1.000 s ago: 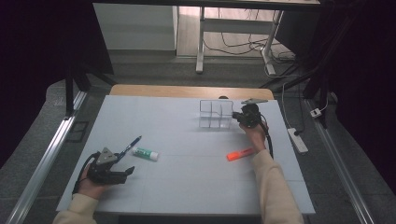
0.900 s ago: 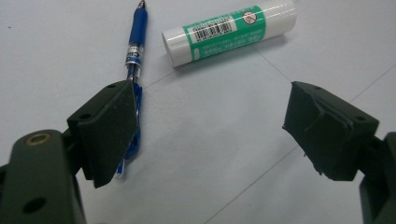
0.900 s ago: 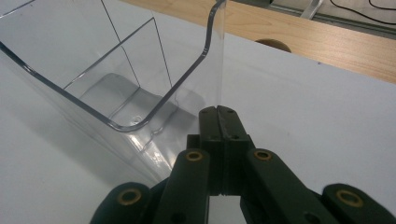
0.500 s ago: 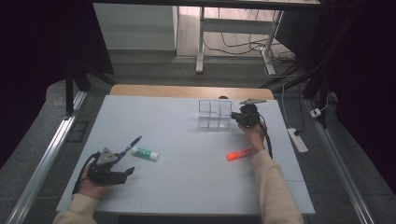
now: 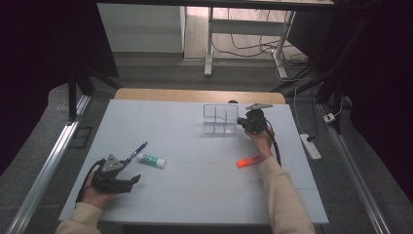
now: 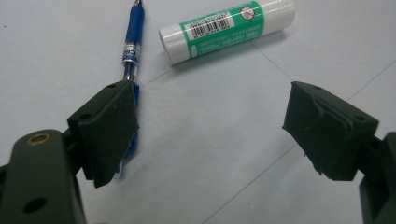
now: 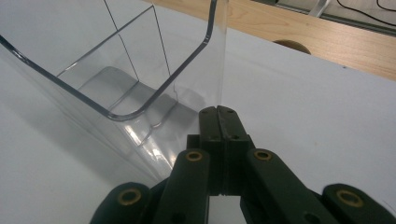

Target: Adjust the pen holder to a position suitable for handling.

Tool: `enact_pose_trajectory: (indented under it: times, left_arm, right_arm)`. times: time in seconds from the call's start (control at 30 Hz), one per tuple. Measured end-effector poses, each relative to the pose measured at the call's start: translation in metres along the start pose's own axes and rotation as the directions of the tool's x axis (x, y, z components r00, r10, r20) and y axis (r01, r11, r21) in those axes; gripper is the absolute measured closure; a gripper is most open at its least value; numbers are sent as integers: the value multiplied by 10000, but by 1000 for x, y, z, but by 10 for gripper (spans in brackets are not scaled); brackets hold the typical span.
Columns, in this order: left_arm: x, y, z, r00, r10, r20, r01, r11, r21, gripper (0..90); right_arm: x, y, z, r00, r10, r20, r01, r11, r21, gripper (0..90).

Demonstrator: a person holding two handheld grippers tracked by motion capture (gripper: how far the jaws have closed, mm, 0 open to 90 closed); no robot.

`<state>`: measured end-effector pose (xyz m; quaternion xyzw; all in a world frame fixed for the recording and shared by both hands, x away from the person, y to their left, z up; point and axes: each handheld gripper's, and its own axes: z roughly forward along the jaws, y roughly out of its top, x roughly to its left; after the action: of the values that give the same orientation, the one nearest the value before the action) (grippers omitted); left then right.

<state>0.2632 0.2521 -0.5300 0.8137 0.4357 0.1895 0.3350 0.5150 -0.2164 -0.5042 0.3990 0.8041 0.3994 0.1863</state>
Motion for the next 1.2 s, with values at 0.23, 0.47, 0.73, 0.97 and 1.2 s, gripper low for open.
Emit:
enact_pose_trajectory:
  times: [0.23, 0.47, 0.73, 0.97, 1.2]
  left_arm:
    - [0, 0, 0, 10000, 14, 6, -14, 10000, 38, 175]
    - [0, -1, 0, 10000, -13, 22, 13, 10000, 81, 174]
    - [0, -1, 0, 10000, 1, 16, -2, 10000, 88, 174]
    - [1, -1, 0, 10000, -16, -43, 17, 9999, 108, 174]
    - [0, -3, -2, 9999, -74, -120, 75, 9999, 120, 174]
  right_arm:
    - [6, 2, 6, 9999, -144, -91, 145, 9999, 55, 897]
    - [12, 4, 11, 9995, -245, -192, 247, 9997, 87, 897]
    - [18, 5, 15, 9988, -417, -236, 421, 9990, 147, 897]
    - [25, 7, 21, 9976, -624, -289, 629, 9979, 179, 897]
    - [34, 10, 26, 9956, -823, -441, 831, 9964, 157, 897]
